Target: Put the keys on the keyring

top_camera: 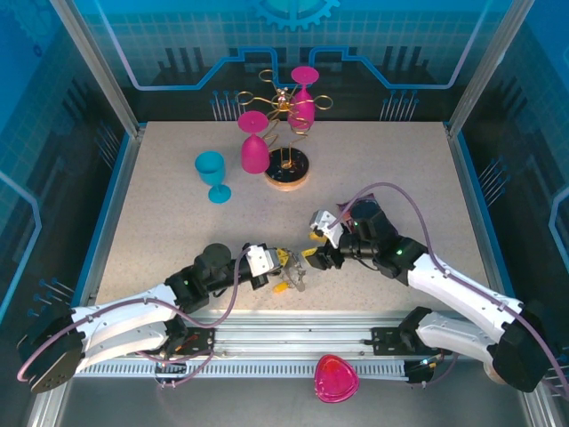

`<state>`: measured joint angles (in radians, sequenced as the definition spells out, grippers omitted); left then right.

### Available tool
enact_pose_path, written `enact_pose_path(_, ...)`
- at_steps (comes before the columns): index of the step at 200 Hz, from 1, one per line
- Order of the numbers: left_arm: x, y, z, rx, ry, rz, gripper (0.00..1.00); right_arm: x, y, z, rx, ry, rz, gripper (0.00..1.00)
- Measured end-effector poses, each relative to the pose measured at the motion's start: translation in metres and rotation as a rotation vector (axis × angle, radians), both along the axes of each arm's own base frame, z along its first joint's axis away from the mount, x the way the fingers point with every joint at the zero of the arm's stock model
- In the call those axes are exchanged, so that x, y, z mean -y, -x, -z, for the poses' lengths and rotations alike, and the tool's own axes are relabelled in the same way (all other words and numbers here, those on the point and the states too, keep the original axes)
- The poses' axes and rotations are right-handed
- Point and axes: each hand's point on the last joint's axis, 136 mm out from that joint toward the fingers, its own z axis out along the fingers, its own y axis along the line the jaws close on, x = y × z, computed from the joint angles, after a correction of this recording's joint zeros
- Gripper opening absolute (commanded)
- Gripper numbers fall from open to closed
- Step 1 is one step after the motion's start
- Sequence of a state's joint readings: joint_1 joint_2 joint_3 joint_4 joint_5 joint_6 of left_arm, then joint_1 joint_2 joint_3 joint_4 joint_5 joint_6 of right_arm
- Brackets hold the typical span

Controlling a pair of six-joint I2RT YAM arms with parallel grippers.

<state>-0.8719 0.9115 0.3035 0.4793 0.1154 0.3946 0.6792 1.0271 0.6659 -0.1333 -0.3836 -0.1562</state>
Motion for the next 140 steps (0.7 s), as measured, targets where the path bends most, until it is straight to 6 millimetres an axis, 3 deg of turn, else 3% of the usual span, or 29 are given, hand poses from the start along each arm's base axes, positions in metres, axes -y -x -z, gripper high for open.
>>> enact_pose_path(37, 0.001, 0.002, -0.001, 0.005, 0.01, 0.012, 0.0, -0.01, 0.008, -0.004, 0.131, -0.011, -0.151, 0.38)
enact_pose_path(85, 0.001, 0.002, 0.0, 0.004, 0.009, 0.013, 0.0, -0.019, 0.013, 0.011, 0.162, 0.018, -0.245, 0.31)
enact_pose_path(140, 0.002, 0.003, 0.0, 0.003, 0.011, 0.019, 0.0, -0.03, 0.017, 0.009, 0.201, -0.004, -0.299, 0.16)
